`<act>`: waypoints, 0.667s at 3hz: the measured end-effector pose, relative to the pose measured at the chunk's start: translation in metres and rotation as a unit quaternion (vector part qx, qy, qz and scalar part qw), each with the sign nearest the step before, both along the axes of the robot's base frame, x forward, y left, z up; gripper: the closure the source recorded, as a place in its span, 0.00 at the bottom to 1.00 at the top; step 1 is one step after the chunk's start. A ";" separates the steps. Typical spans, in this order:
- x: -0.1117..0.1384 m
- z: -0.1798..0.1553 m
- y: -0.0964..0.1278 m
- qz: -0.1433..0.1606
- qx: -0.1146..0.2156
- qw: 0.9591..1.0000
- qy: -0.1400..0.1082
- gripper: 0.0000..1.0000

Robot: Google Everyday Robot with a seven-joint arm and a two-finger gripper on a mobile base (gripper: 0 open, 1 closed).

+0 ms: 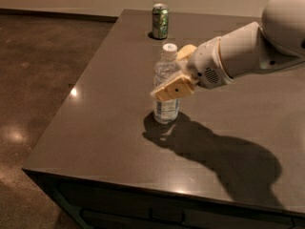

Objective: Knock blue plastic bottle over

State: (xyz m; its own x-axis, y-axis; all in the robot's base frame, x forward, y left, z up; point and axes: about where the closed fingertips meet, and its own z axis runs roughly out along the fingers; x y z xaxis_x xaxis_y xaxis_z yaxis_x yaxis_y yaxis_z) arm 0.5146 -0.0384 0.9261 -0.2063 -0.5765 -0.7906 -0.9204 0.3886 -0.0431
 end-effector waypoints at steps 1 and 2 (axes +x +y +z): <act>0.001 0.009 -0.002 -0.008 0.013 1.000 0.004 0.64; 0.005 0.030 -0.011 -0.016 -0.013 1.000 0.011 0.86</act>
Offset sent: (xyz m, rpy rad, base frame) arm 0.0131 -0.0477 0.0410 -0.2508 0.1200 -0.0641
